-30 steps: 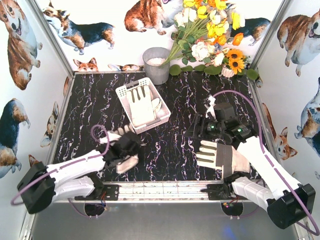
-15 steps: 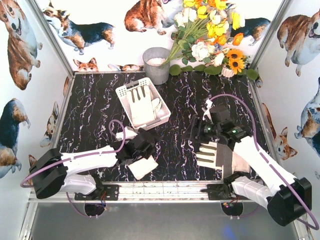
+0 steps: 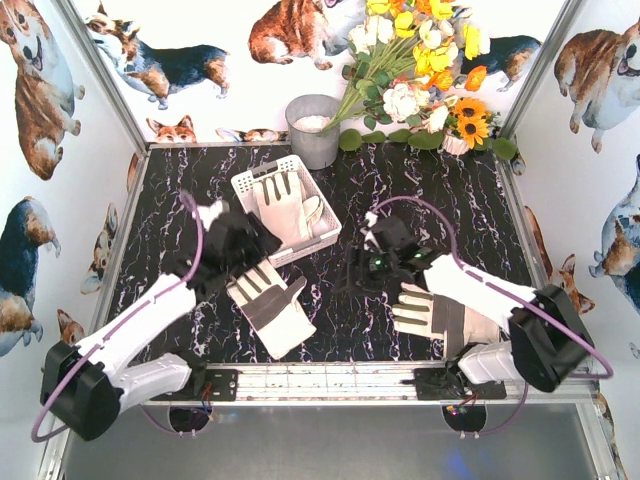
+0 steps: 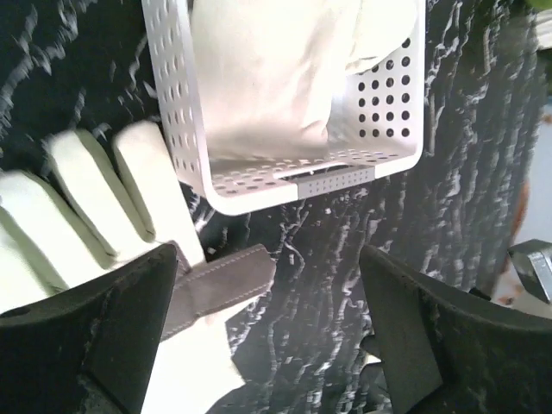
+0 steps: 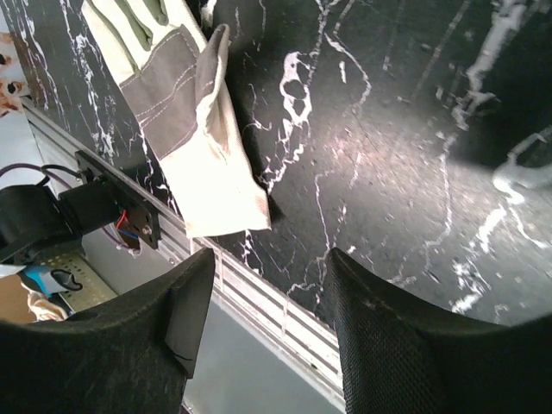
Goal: Put the gloves into the storage basket
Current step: Move the glove to the center of the board.
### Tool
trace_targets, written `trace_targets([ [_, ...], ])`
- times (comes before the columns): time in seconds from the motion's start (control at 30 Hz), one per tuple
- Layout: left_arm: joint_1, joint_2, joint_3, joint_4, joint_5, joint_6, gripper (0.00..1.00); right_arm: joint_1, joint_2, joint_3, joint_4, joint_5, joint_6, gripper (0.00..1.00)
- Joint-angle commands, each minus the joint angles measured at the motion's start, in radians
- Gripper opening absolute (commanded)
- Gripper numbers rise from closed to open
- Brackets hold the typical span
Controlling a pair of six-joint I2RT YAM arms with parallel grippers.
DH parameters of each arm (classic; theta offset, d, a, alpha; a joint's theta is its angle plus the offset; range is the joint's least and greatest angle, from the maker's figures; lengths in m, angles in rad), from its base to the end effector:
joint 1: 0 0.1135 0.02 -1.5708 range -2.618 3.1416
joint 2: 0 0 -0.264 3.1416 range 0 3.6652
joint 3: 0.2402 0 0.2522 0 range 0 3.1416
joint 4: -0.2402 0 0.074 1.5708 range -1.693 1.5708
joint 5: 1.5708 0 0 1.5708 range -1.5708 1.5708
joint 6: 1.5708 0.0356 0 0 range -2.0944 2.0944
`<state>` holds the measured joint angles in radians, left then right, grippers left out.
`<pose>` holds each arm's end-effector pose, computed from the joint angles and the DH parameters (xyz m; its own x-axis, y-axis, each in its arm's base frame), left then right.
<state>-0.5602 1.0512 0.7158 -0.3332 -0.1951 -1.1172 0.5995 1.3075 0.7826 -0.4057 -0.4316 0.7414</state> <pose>0.1947 -0.1139 0.2512 -0.5828 -0.6753 -0.4519 -0.3001 0.6957 -0.6527 0.2037 0.1572 0.2123 -0.9738 0.0775 -0.2140 -0.0830 0.7547 0.6508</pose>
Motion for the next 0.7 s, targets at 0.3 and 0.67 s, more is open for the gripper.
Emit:
trace_targets([
  [0.3,0.46,-0.035,-0.073,-0.114,0.275,0.421,0.9,0.105,0.229,0.056,0.394,0.073,0.071,0.56],
  [0.67,0.484,-0.125,-0.311,0.013,0.314,0.252,0.77,0.137,0.387,0.159,0.468,0.059,0.069,0.53],
])
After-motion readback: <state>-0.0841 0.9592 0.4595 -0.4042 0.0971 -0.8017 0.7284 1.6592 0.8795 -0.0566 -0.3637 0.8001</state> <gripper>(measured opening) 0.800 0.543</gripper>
